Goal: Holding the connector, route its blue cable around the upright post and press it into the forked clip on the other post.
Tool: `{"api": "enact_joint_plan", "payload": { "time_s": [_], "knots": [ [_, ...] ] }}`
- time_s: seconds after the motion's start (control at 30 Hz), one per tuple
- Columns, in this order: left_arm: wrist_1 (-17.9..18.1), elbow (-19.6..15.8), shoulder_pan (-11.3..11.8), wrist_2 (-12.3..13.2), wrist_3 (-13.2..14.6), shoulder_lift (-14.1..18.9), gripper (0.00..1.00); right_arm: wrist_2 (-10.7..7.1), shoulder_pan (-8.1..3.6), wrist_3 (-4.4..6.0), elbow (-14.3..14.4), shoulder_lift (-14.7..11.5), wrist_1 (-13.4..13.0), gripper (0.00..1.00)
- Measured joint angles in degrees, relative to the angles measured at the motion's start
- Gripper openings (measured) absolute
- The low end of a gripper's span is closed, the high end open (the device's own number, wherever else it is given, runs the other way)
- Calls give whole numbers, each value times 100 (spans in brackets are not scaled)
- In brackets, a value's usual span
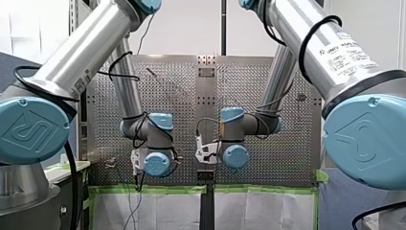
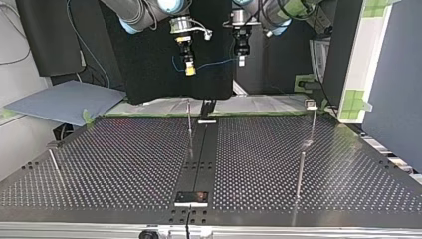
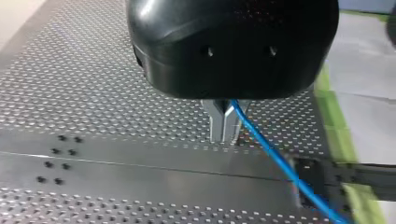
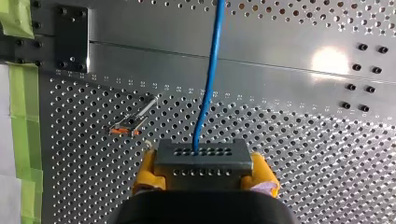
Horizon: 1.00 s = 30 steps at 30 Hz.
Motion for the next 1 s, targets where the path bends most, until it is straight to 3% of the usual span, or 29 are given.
{"api": "enact_joint_plan", "payload": {
  "time_s": [0.3,0.43,0.53,0.77,0.87,1.0],
  "knots": [
    [-31,31,42,-55,-53,-137,3,39,-36,38,-38,4,39,0],
    [-163,145,99,-195,-201,-117,5,199,-78,218,-218,-144,218,0],
    [-290,197,144,-266,-294,-18,5,216,-108,374,-332,-296,374,0],
    [-650,322,287,-454,-398,332,5,-26,-208,702,-485,-632,713,0],
    [-810,440,410,-492,-414,491,5,-110,-255,767,-609,-781,861,0],
    [-1041,619,610,-499,-436,724,5,-246,-300,776,-767,-960,1039,0]
  ]
}}
